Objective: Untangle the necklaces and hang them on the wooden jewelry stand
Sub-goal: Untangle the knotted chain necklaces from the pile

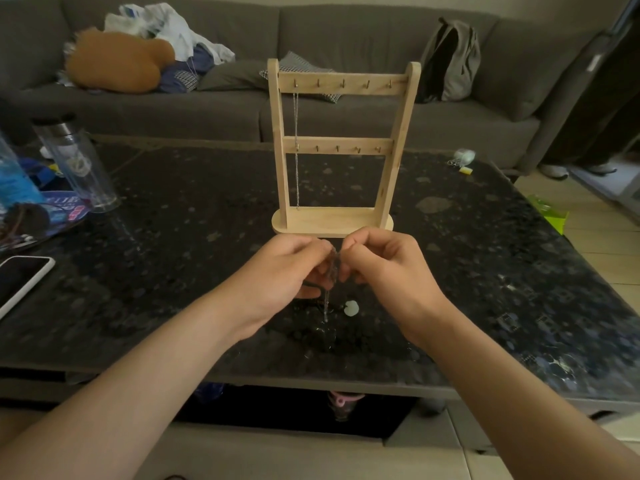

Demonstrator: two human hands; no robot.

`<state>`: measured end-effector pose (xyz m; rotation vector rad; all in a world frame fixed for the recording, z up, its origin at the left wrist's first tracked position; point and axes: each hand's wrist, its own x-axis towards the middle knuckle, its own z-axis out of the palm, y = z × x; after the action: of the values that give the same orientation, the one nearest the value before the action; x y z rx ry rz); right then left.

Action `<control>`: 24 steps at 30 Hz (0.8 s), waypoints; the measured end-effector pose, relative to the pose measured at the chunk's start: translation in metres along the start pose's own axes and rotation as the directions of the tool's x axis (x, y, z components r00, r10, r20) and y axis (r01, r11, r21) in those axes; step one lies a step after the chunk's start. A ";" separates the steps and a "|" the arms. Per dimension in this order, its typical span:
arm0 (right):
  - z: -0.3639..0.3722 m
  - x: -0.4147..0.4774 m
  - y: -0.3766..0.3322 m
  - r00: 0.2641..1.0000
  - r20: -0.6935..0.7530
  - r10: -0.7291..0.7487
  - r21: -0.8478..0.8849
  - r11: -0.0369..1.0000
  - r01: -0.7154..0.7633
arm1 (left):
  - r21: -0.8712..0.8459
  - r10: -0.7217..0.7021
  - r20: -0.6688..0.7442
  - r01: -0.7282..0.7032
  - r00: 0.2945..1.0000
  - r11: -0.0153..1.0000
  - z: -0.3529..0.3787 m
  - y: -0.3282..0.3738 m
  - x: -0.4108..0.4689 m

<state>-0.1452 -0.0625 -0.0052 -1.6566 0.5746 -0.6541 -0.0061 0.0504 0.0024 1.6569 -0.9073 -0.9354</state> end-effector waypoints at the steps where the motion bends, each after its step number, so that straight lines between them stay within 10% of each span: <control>1: 0.000 0.000 0.000 1.000 -0.012 0.002 0.022 1.000 -0.002 | 0.037 0.010 0.009 -0.010 1.000 0.999 -0.001 0.000 -0.001; 6: 0.000 0.002 0.005 0.998 -0.034 0.059 0.084 0.995 -0.056 | 0.191 0.057 0.009 -0.058 0.998 0.980 -0.005 -0.001 0.001; 11: 0.001 0.004 0.007 0.975 0.134 0.177 0.088 0.978 -0.190 | -0.033 0.070 -0.028 -0.071 0.997 0.997 -0.002 0.001 0.000; 24: 0.003 -0.001 0.003 0.999 -0.011 -0.045 -0.073 0.996 0.044 | 0.127 0.143 -0.030 -0.138 0.989 0.982 -0.013 -0.006 0.003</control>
<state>-0.1438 -0.0599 -0.0088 -1.7387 0.5779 -0.6832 0.0078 0.0539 -0.0014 1.6856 -1.0597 -0.7618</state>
